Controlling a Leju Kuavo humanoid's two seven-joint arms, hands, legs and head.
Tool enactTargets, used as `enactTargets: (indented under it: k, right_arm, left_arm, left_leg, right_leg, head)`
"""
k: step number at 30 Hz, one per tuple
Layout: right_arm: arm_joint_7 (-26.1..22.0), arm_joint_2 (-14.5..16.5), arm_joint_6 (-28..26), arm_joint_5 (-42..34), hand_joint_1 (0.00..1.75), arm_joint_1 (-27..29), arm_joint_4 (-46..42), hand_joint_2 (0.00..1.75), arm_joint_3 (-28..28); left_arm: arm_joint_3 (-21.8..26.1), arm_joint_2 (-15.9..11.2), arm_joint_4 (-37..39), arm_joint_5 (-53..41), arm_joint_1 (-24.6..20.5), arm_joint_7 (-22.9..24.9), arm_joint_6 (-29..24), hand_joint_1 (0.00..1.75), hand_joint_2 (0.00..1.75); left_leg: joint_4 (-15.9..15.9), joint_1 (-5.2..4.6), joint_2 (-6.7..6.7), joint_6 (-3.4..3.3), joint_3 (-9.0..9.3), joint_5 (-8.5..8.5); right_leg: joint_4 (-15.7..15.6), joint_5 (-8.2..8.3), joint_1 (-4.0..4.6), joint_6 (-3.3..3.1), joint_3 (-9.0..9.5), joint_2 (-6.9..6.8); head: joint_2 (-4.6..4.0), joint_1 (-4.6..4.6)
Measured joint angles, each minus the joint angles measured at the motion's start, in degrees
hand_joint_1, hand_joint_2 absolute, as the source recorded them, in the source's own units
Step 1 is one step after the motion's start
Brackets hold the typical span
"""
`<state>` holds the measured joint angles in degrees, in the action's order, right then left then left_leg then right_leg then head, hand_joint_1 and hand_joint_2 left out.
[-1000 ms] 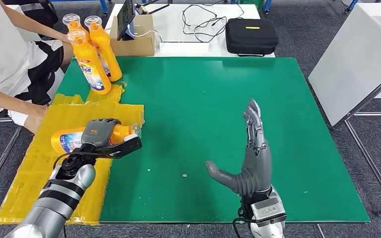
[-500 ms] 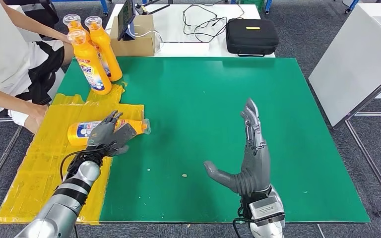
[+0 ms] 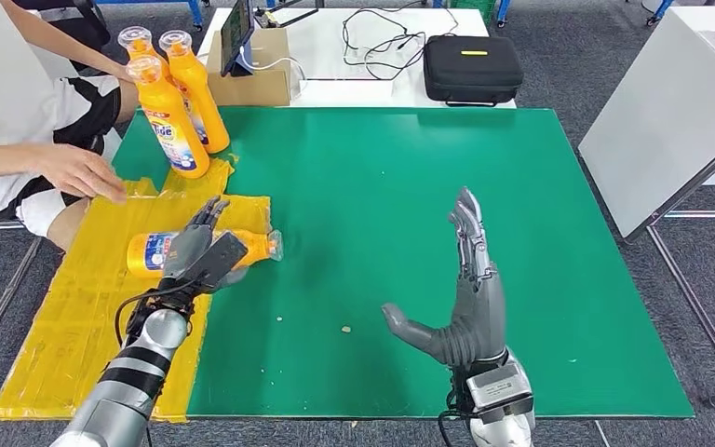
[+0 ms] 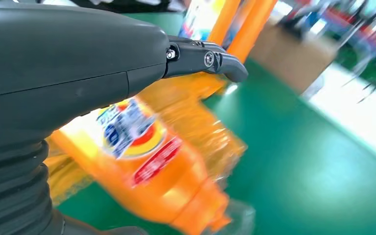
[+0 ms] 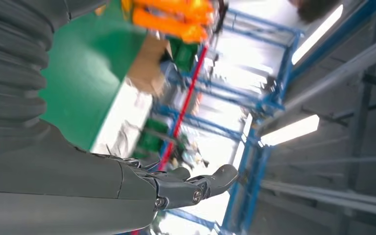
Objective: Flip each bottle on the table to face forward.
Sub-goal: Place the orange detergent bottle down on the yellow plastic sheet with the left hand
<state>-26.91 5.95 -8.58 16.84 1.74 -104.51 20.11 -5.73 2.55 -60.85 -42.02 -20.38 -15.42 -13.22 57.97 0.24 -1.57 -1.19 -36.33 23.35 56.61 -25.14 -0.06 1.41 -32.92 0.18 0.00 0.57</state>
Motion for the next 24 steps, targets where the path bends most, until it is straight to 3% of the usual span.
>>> enactTargets:
  k: [3,6,9,12,17,24]
  right_arm:
    - [1.93,-0.26,4.01,-2.84,0.00,1.69,0.43,1.75,-0.70]
    - [3.65,-0.60,6.35,-4.57,0.00,4.53,1.30,1.75,-2.47]
    - [4.13,-0.78,5.98,-4.78,0.00,7.51,1.87,1.75,-4.79]
    - [4.57,-0.83,4.64,-4.64,0.00,9.96,1.92,1.75,-6.92]
    - [6.33,-0.75,3.24,-4.45,0.00,11.75,1.93,1.75,-9.88]
    - [6.81,-0.53,2.15,-3.70,0.00,12.33,1.93,1.75,-11.96]
  left_arm:
    - [-0.08,1.25,-9.10,6.84,5.79,-4.11,0.23,0.00,1.75]
    - [-1.10,2.57,-19.62,18.23,13.59,-5.42,5.00,0.00,1.75]
    - [-2.65,3.31,-27.29,29.50,20.75,-5.45,10.19,0.00,1.75]
    - [-3.67,3.40,-31.81,34.92,25.72,-4.88,12.83,0.00,1.75]
    - [-3.97,3.28,-35.28,38.73,29.21,-2.96,16.16,0.00,1.75]
    - [-3.96,3.24,-35.80,40.98,30.15,-0.56,17.49,0.00,1.75]
  left_leg:
    - [0.00,-0.01,0.00,0.01,0.00,0.04]
    - [0.00,-0.03,-0.02,0.02,-0.01,0.18]
    - [0.00,-0.06,-0.03,-0.03,-0.02,0.29]
    - [0.00,-0.06,-0.02,-0.04,-0.02,0.33]
    - [-0.01,-0.05,-0.03,-0.03,0.01,0.30]
    - [-0.01,-0.02,-0.03,0.00,0.03,0.24]
  right_leg:
    - [-0.01,-0.01,0.00,0.00,-0.01,0.00]
    - [-0.03,-0.12,-0.02,0.08,-0.01,0.01]
    - [-0.05,-0.19,-0.03,0.13,-0.02,0.00]
    - [-0.07,-0.21,-0.02,0.12,-0.03,0.00]
    - [-0.07,-0.21,0.00,0.09,-0.01,0.00]
    - [-0.06,-0.17,0.00,0.09,0.02,0.00]
  head:
    - [0.00,0.01]
    - [0.00,0.01]
    - [0.00,0.00]
    - [0.00,0.01]
    - [0.00,0.02]
    - [0.00,0.02]
